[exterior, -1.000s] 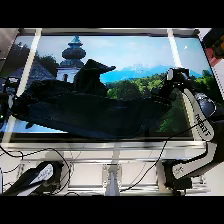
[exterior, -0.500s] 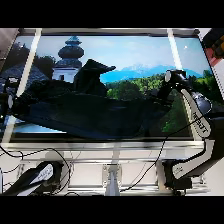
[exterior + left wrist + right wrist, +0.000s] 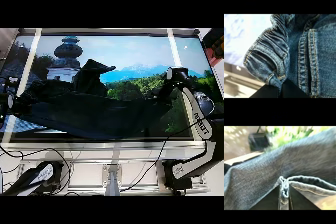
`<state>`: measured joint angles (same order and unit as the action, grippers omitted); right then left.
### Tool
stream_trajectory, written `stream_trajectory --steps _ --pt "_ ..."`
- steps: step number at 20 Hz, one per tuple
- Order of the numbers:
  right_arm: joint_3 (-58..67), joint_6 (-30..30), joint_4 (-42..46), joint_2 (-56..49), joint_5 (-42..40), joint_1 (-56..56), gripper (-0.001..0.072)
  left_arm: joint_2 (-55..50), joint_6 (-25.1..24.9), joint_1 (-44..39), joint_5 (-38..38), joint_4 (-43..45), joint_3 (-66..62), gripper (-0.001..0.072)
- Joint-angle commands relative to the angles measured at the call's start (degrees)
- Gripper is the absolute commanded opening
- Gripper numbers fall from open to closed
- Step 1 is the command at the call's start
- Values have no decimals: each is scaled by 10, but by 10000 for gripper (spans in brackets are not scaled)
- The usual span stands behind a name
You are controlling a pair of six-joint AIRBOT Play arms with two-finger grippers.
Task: Fold the clothes and pants, and hang the long-sleeved shirts on hangers.
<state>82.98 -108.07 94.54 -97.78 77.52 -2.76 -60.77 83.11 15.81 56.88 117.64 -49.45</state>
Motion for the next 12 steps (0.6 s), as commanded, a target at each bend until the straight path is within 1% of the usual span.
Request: stream_trajectory --steps 1,4,7,9,12 --pt "60 34 49 30 11 0 27 0 0 0 -32 5 0 37" --pt "96 37 81 83 -12 0 27 2 0 0 -26 15 0 36" --pt "85 38 133 144 8 0 26 2 0 0 -20 48 0 36" --pt "65 38 139 188 24 0 26 2 5 0 -17 49 0 36" --pt "-12 37 140 285 9 0 26 2 6 0 -16 47 0 36"
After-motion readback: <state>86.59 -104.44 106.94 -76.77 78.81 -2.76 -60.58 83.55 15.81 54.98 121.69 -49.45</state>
